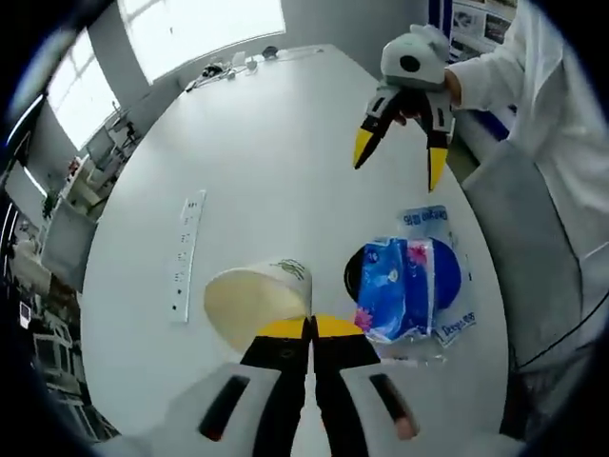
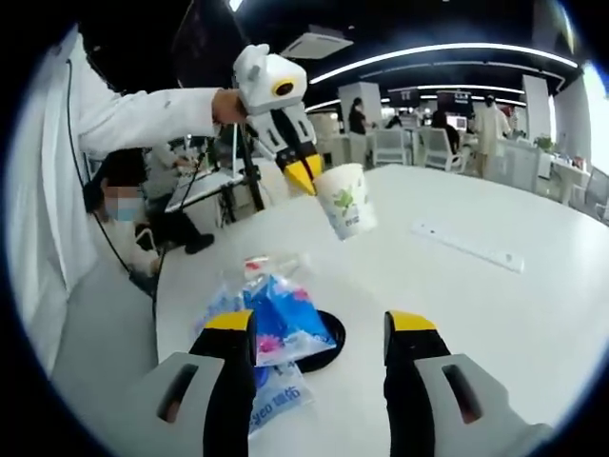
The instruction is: Arrange the tabletop items into an orderly group along one side of the table until the central work area is clear of visible clutter.
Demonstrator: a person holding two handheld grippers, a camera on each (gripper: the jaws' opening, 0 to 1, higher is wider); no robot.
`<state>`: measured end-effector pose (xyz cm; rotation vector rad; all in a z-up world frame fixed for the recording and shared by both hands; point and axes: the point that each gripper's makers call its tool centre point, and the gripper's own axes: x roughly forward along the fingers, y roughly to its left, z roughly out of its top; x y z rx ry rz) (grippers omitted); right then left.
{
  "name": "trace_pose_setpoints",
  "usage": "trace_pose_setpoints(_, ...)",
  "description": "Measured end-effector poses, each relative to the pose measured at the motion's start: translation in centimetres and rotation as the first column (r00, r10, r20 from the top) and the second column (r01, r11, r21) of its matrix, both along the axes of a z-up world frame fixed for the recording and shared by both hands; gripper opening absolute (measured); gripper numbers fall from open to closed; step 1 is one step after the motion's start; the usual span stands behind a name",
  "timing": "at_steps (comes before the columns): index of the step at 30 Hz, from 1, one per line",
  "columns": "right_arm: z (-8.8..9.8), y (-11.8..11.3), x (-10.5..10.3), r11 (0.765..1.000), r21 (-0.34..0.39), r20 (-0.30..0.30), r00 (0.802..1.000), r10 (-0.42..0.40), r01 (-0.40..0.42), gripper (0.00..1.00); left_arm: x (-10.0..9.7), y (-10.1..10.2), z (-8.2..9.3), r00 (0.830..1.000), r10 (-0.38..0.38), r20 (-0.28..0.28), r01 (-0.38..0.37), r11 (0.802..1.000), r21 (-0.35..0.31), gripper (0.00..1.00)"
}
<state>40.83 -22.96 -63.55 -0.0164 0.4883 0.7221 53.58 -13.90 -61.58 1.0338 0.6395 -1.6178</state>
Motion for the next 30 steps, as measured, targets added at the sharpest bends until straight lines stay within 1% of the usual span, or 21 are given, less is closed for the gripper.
trace_pose_setpoints(4, -0.4, -0.2, -0.9, 1.0, 0.005, -0.013, 1.0, -0.022, 0.022, 0.52, 0.3, 0.4, -1.0, 0.999, -0.035, 0.013, 0.034, 0.998, 0.047, 0.0)
trace_pose_setpoints(7, -0.8, -0.1, -1.7, 0.999, 0.012, -0.026, 0.999, -0.037, 0.037, 0.52, 0.8, 0.7, -2.1, 0.997, -0.068, 0.032, 0.064, 0.993, 0.095, 0.0)
trace_pose_setpoints(11, -1.1, -0.2, -2.5, 0.998, 0.022, -0.037, 0.998, -0.057, 0.058, 0.52, 1.4, 1.1, -3.3, 0.995, -0.087, 0.049, 0.079, 0.986, 0.144, 0.0)
trace_pose_setpoints(14, -1.3, -0.3, -2.8, 0.997, 0.027, -0.043, 0.997, -0.069, 0.07, 0.52, 1.8, 1.3, -3.9, 0.995, -0.09, 0.052, 0.081, 0.984, 0.162, 0.0)
trace_pose_setpoints(15, -1.3, -0.4, -2.9, 0.997, 0.028, -0.045, 0.996, -0.073, 0.075, 0.52, 2.0, 1.5, -4.2, 0.993, -0.097, 0.06, 0.085, 0.98, 0.177, 0.0)
trace_pose_setpoints(17, -1.4, -0.5, -3.1, 0.996, 0.033, -0.046, 0.996, -0.083, 0.084, 0.52, 2.1, 1.6, -4.6, 0.992, -0.105, 0.067, 0.091, 0.978, 0.188, 0.0)
trace_pose_setpoints(19, -1.6, -0.7, -3.3, 0.995, 0.036, -0.052, 0.994, -0.095, 0.097, 0.52, 2.6, 1.9, -5.3, 0.989, -0.12, 0.08, 0.101, 0.971, 0.218, 0.0)
trace_pose_setpoints(24, -1.9, -1.1, -3.7, 0.993, 0.039, -0.061, 0.992, -0.111, 0.114, 0.52, 2.9, 2.3, -6.5, 0.985, -0.148, 0.086, 0.121, 0.957, 0.263, 0.0)
trace_pose_setpoints(30, -2.2, -1.7, -4.0, 0.99, 0.042, -0.068, 0.989, -0.132, 0.135, 0.52, 3.0, 2.4, -7.4, 0.986, -0.151, 0.072, 0.125, 0.951, 0.283, 0.0)
